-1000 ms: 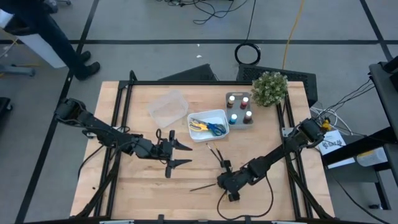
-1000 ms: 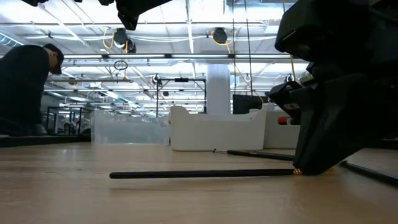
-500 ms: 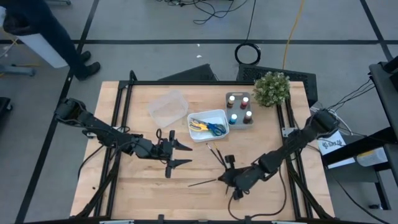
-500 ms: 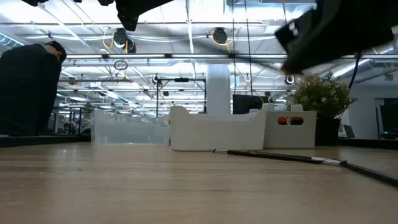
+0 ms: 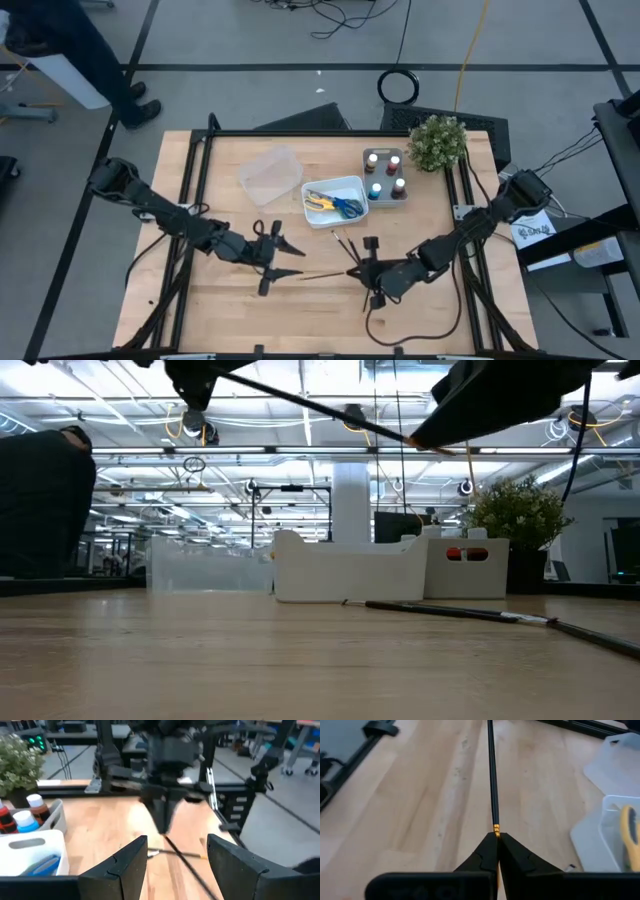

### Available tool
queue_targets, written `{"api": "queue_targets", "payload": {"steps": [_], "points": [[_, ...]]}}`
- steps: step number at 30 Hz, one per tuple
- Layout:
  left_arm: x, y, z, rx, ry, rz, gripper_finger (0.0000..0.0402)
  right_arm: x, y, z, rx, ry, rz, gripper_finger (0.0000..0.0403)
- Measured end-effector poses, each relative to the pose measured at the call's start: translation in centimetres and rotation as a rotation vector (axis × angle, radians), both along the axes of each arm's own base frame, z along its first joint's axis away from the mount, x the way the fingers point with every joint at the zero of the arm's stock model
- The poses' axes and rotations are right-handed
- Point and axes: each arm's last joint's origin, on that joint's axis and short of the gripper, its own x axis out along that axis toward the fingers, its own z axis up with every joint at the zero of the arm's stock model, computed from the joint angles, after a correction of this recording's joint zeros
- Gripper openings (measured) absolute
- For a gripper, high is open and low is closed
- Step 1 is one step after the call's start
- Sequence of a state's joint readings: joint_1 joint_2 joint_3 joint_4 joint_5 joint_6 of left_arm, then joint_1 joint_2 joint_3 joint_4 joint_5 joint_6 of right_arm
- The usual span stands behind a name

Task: Pick & Place Paint Supplies
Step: Put the bottom left gold paint brush in the transparent bin

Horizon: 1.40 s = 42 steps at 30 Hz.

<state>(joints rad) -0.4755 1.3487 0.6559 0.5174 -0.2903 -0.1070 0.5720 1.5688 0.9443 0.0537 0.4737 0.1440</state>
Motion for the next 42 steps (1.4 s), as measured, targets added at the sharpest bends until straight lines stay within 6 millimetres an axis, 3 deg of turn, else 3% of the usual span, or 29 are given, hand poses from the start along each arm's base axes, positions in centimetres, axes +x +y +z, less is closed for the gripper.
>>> {"api": "queue_targets", "payload": {"steps": [16,42], "points": [[-0.3,-0.2,-1.2,0.101,0.094,0.025,0.0214,1.3,-2.2,0.2,-0.008,-0.017,-0.071,0.0],[-0.3,0.1,-1.3,0.129,0.099,0.084,0.0214,1.7,-2.0,1.0,-0.038,-0.107,-0.076,0.0]]}}
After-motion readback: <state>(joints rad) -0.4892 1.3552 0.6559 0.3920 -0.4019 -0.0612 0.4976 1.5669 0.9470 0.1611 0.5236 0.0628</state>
